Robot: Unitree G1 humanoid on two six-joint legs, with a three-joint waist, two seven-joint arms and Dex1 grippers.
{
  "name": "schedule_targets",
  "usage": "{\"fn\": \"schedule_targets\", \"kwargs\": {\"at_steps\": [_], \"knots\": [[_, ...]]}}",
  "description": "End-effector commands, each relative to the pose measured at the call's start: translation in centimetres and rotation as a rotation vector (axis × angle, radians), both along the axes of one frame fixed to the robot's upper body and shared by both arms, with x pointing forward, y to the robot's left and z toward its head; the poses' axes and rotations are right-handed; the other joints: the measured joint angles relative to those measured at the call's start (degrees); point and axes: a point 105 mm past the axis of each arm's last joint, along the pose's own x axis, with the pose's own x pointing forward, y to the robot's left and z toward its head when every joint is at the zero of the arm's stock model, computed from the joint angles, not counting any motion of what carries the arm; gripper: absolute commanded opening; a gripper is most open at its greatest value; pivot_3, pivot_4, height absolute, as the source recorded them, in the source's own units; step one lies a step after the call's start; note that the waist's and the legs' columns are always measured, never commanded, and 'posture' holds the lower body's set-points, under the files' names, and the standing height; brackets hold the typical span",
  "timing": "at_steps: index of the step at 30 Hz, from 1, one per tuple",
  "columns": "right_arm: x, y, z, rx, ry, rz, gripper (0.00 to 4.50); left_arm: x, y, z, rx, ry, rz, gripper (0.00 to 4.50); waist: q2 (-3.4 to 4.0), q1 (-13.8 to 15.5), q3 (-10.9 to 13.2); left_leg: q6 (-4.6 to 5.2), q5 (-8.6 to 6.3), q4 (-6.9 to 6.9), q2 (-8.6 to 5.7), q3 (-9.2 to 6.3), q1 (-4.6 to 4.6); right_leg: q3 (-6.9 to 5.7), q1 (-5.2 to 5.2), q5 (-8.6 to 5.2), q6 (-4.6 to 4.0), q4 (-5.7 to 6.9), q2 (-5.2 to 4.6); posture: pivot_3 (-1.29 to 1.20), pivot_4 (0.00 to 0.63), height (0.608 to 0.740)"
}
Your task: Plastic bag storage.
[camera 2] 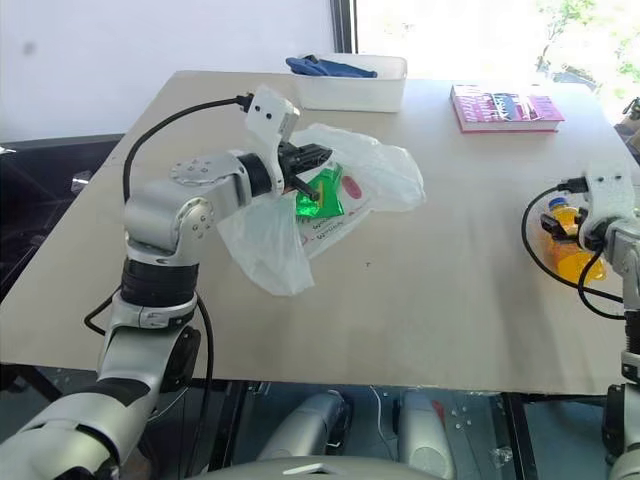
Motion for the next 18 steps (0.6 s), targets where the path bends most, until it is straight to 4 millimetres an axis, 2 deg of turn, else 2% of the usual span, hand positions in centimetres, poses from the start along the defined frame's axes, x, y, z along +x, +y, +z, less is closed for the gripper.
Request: {"fn": "schedule_targets", "kwargs": {"at_steps": [1, 4, 5, 7, 10, 12, 14, 16, 18], "knots": [[-1.2, -1.9, -0.7, -0.010, 0.069, -0.041, 4.46, -0.6, 0.1, 1.3, 0.001, -0.060, 0.004, 0.00, 0.00, 0.1, 0.0, 0.00, 0.00, 0.00, 0.00, -0.01, 0.00, -0.01, 0.00, 0.00, 0.00, 0.00, 0.00, 0.00, 0.150, 0.740], [-1.9, -2.3, -2.1, 0.035, 0.127, -0.043, 4.46, -0.6, 0.2, 1.4, 0.000, -0.061, 0.012, 0.00, 0.01, 0.1, 0.0, 0.00, 0.00, 0.00, 0.00, 0.00, 0.01, -0.02, 0.01, 0.00, 0.00, 0.01, 0.00, 0.00, 0.150, 0.740], [-2.0, -2.3, -2.3, 0.044, 0.139, -0.038, 3.93, -0.6, 0.3, 1.4, -0.001, -0.062, 0.014, 0.00, 0.01, 0.1, 0.0, 0.00, 0.00, 0.02, 0.00, 0.00, 0.02, -0.02, 0.03, 0.00, 0.00, 0.01, 0.00, 0.00, 0.150, 0.740], [-2.1, -2.3, -2.5, 0.056, 0.148, -0.033, 3.18, -0.4, 0.4, 1.5, -0.004, -0.063, 0.018, 0.00, 0.01, 0.0, 0.0, 0.00, 0.00, 0.03, 0.00, 0.02, 0.04, 0.00, 0.03, 0.01, 0.01, 0.04, 0.00, 0.00, 0.150, 0.740], [-2.3, -2.1, -2.2, 0.037, 0.146, -0.001, 3.05, -0.2, 0.5, 1.8, -0.030, -0.063, 0.024, 0.00, 0.01, 0.1, 0.0, -0.01, 0.00, 0.02, 0.01, -0.02, 0.04, -0.04, 0.03, 0.01, 0.01, 0.06, 0.01, 0.00, 0.150, 0.740], [-2.2, -1.2, -1.3, 0.003, 0.100, 0.069, 3.05, -0.1, 0.6, 2.0, -0.058, -0.054, 0.026, 0.00, 0.01, 0.3, 0.0, 0.00, 0.00, 0.02, 0.01, -0.04, 0.02, -0.06, 0.03, 0.01, 0.01, 0.03, 0.01, 0.00, 0.150, 0.740], [-2.3, 1.0, 0.5, 0.021, 0.013, 0.196, 3.05, 0.0, 0.7, 2.4, -0.088, -0.049, 0.024, 0.00, 0.01, 0.4, 0.0, 0.00, 0.00, 0.02, 0.01, -0.06, 0.00, -0.09, 0.02, 0.01, 0.01, 0.01, 0.00, 0.00, 0.150, 0.740], [-3.6, 4.4, 2.2, 0.083, -0.033, 0.376, 3.05, 0.1, 1.0, 2.8, -0.110, -0.047, 0.029, 0.00, 0.04, 0.3, 0.0, -0.01, 0.00, 0.02, 0.01, -0.07, -0.04, -0.09, -0.01, 0.00, 0.01, 0.01, 0.01, 0.00, 0.150, 0.740], [-6.3, 9.6, 3.6, 0.138, -0.045, 0.647, 3.05, 0.2, 1.3, 3.4, -0.139, -0.043, 0.029, 0.00, 0.09, -0.1, 0.0, -0.01, 0.00, 0.01, 0.04, -0.04, -0.05, -0.04, -0.04, 0.00, 0.01, 0.01, 0.04, 0.00, 0.150, 0.740]]}}
